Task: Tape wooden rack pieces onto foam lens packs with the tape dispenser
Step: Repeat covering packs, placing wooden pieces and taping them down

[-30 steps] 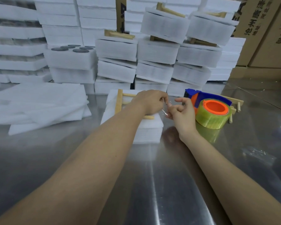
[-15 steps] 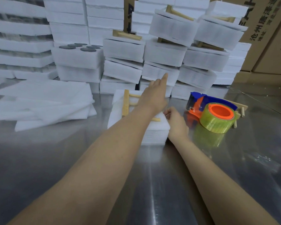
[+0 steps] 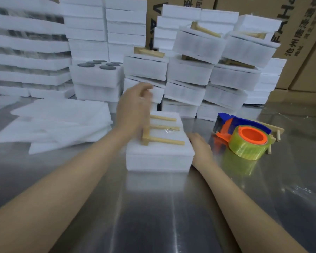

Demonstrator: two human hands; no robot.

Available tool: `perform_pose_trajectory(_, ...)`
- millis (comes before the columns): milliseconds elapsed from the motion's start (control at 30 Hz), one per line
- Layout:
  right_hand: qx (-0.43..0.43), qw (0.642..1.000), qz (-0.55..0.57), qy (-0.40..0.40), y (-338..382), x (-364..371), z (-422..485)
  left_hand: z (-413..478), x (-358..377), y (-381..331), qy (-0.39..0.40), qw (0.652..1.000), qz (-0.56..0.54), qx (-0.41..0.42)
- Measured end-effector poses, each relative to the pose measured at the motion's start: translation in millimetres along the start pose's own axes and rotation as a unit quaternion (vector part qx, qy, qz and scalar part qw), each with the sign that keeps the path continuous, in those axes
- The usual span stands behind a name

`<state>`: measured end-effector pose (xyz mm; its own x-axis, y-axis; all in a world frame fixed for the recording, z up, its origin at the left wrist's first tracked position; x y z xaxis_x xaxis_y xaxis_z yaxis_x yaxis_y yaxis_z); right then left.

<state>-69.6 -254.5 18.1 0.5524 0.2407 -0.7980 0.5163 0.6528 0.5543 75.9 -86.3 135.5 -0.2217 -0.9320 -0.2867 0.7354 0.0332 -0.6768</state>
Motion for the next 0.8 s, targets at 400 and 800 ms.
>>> perform_pose_trajectory(400,-0.018,0.983,0.172,-0.066,5.8,-14.9,-6.2,-69.3,33.5,104.7,0.166,0.928,-0.124,-0.309)
perform_pose_trajectory(800,0.122,0.691,0.703,0.113,24.1,17.5,-22.0,-83.4,67.4,71.3,0.270,0.821,-0.407,-0.294)
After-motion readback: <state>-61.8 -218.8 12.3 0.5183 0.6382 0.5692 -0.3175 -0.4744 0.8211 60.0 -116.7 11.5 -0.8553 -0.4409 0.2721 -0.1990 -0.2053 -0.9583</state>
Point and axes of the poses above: each hand's wrist, its own z-axis towards the middle knuckle, its own x-axis out of the palm, y = z × x, the point moved 10 cm from there along z, towards the middle knuckle, and after that the axes turned 9 degrees about z, right-handed, at the moved point
